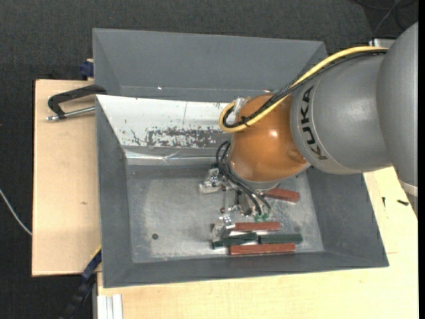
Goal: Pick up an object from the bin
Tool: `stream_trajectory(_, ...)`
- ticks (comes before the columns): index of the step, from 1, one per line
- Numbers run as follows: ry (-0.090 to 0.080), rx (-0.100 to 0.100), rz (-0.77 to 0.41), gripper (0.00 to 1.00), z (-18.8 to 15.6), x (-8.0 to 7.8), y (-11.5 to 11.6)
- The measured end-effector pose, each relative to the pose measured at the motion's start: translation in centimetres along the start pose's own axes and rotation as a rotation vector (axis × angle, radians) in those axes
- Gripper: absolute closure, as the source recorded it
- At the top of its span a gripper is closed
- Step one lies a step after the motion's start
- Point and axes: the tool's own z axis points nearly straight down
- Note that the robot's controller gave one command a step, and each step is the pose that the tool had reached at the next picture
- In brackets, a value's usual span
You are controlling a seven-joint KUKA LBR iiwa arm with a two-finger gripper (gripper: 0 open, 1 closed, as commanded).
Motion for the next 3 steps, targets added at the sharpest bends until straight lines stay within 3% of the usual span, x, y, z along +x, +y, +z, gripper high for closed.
stream_trajectory(1, 0.014, -0.017, -0.102, 1.00, 2.76, 0.70, -7.97)
stream_trajectory(2, 0.014, -0.017, -0.102, 1.00, 2.76, 0.70, -7.97)
stream_trajectory(3, 0.029, -0.008, -0.180, 1.00, 1.82, 0.91, -7.62)
